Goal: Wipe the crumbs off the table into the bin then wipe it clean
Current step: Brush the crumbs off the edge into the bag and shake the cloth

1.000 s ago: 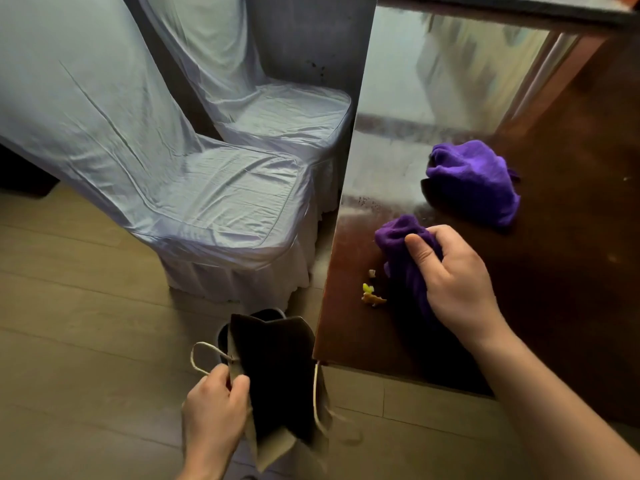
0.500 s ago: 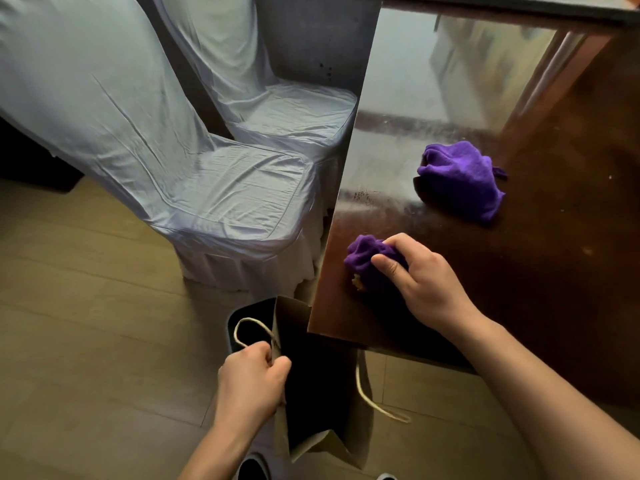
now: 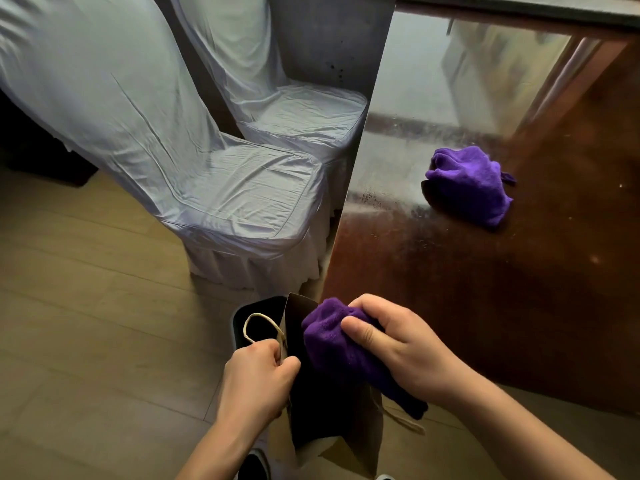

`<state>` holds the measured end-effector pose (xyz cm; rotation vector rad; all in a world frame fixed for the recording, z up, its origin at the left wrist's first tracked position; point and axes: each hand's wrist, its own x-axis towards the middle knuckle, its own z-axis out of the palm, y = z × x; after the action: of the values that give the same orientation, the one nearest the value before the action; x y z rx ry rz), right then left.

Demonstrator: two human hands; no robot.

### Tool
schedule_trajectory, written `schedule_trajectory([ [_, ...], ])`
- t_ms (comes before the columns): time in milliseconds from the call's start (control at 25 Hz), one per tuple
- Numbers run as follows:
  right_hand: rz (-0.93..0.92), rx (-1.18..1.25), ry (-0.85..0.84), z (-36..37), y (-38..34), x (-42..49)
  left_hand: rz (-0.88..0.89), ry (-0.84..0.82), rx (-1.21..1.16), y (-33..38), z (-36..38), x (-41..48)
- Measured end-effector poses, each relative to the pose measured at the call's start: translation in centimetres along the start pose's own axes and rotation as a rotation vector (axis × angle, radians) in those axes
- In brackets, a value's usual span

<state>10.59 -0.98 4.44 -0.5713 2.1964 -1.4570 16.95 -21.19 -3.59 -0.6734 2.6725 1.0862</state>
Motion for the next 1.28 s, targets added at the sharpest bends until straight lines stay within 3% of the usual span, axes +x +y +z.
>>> schedule_trajectory([
  [160, 0.126, 0.377, 0.291, -2.0, 0.4, -0.3, -0.013, -0.007, -0.026, 0.2, 0.4, -0.3],
  [280, 0.086, 0.455, 0.517, -5.5, 0.8, -0.4, -0.007, -0.004, -0.036, 0.4, 0.3, -0.3],
  [360, 0.062, 0.375, 0.617, -7.6, 1.6, -0.3, -0.009, -0.008, -0.034, 0.4, 0.3, -0.3],
  [480, 0.181, -0.008, 0.702, -7.9, 3.2, 0.2, -0.014, -0.017, -0.040, 0.6, 0.4, -0.5],
  [600, 0.148, -0.395, 0.667, -4.7, 3.9, 0.0, -0.028, -0.020, -0.069, 0.6, 0.6, -0.6],
  [760, -0.008, -0.134, 0.349, -0.4, 2.5, -0.1, -0.039, -0.039, -0.070, 0.1, 0.8, -0.4],
  [800, -0.043, -0.034, 0.363, -0.4, 2.3, 0.5, -0.035, -0.036, -0.074, 0.0, 0.7, -0.4],
  [920, -0.030, 0.159, 0.625, -3.3, 2.2, 3.5, -0.032, -0.007, -0.068, -0.5, 0.2, 0.0],
  [1000, 0.080, 0.004, 0.670, -5.2, 1.9, 5.4, -0.042, 0.004, -0.062, -0.7, 0.0, 0.2],
  [1080, 0.142, -0.298, 0.601, -4.2, 1.6, 6.3, -0.057, 0.017, -0.076, -0.9, 0.0, 0.3],
  [1160, 0.012, -0.501, 0.494, -1.1, 1.0, 5.6, -0.070, 0.019, -0.087, -1.1, 0.1, 0.6],
  [1280, -0.141, -0.400, 0.227, 3.5, 0.5, 3.6, -0.088, -0.006, -0.091, -1.8, 0.1, 1.2],
])
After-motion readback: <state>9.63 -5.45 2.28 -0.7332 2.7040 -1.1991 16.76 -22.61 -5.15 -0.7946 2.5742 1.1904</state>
